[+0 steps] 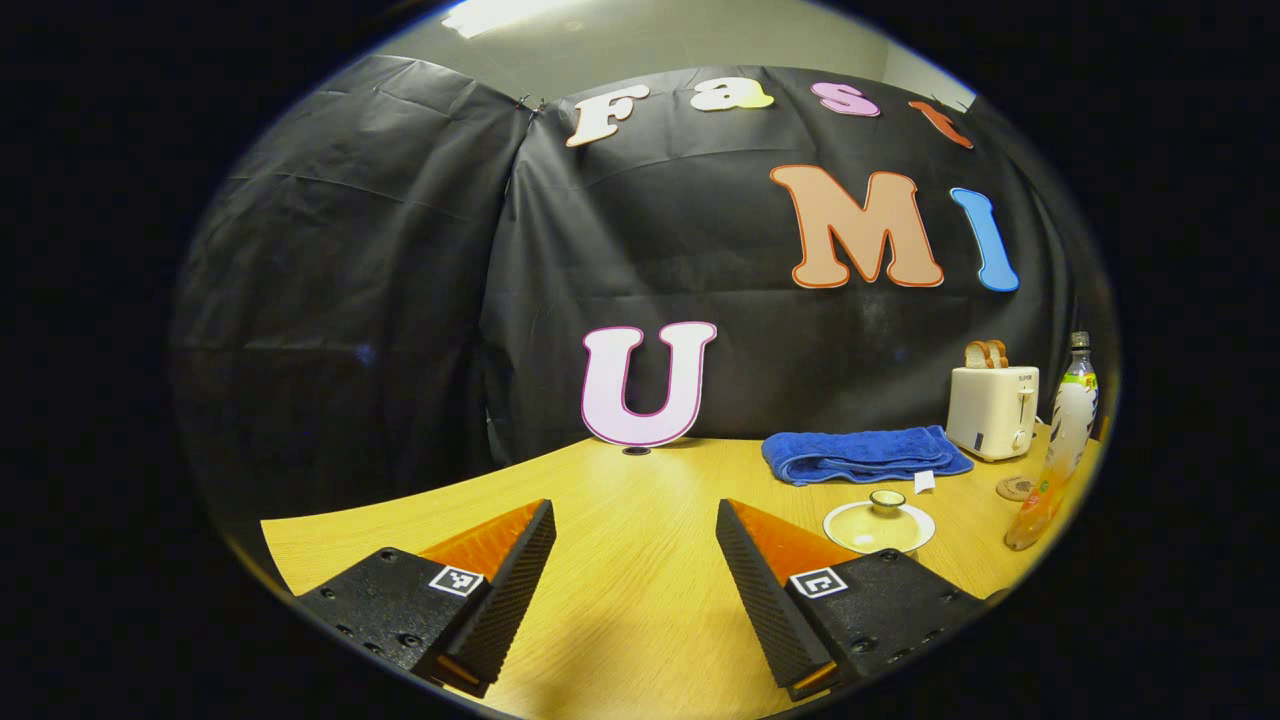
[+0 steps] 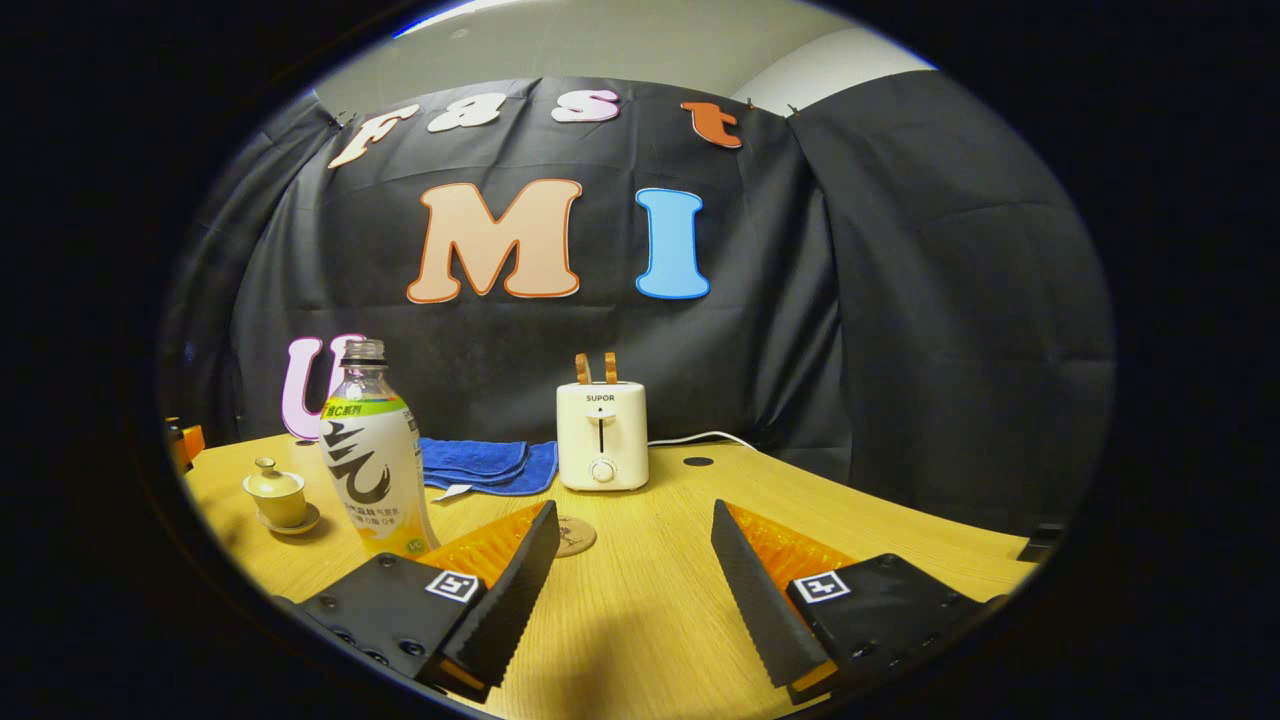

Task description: Open the teacup lid with one hand, grasp the water bottle and pour water into the teacup with the other hand; after pouring, place the water bottle on the coaster and then close the teacup lid.

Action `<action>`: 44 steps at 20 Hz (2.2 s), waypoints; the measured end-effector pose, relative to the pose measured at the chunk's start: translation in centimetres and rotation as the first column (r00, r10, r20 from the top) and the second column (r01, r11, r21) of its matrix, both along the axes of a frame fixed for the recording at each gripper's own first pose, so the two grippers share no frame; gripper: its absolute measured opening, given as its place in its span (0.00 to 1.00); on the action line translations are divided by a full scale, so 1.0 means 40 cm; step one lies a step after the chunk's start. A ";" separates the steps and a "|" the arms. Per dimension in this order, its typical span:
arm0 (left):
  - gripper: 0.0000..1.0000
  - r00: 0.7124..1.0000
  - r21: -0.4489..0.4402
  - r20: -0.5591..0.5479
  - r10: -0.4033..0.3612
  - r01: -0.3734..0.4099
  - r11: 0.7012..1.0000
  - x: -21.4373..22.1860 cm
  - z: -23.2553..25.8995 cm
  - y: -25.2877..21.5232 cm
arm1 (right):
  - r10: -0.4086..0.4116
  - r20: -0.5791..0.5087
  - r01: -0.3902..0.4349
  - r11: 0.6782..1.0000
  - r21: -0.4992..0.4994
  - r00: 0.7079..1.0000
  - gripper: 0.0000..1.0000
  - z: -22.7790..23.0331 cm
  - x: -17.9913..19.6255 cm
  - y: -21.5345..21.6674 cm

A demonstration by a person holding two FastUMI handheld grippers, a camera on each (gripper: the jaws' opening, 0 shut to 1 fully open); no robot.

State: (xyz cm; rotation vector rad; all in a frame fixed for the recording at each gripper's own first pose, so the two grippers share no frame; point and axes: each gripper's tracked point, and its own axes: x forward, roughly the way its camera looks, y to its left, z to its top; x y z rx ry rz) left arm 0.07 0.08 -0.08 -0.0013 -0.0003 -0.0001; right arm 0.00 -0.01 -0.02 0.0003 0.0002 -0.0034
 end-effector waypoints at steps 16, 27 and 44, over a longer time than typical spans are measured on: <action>0.96 0.960 -0.006 0.011 -0.279 0.279 0.960 -0.003 0.002 -0.148 | 0.002 -0.001 -0.002 1.000 0.001 1.000 0.97 -0.001 0.001 0.000; 0.93 0.826 -0.007 0.017 -0.563 0.563 0.826 0.008 0.002 -0.326 | 0.008 -0.002 -0.008 1.000 0.001 1.000 0.97 -0.001 -0.001 0.002; 0.47 0.710 0.010 -0.110 -0.696 0.701 0.713 0.051 -0.038 -0.455 | 0.013 -0.003 -0.013 1.000 0.002 1.000 0.97 -0.002 -0.001 0.005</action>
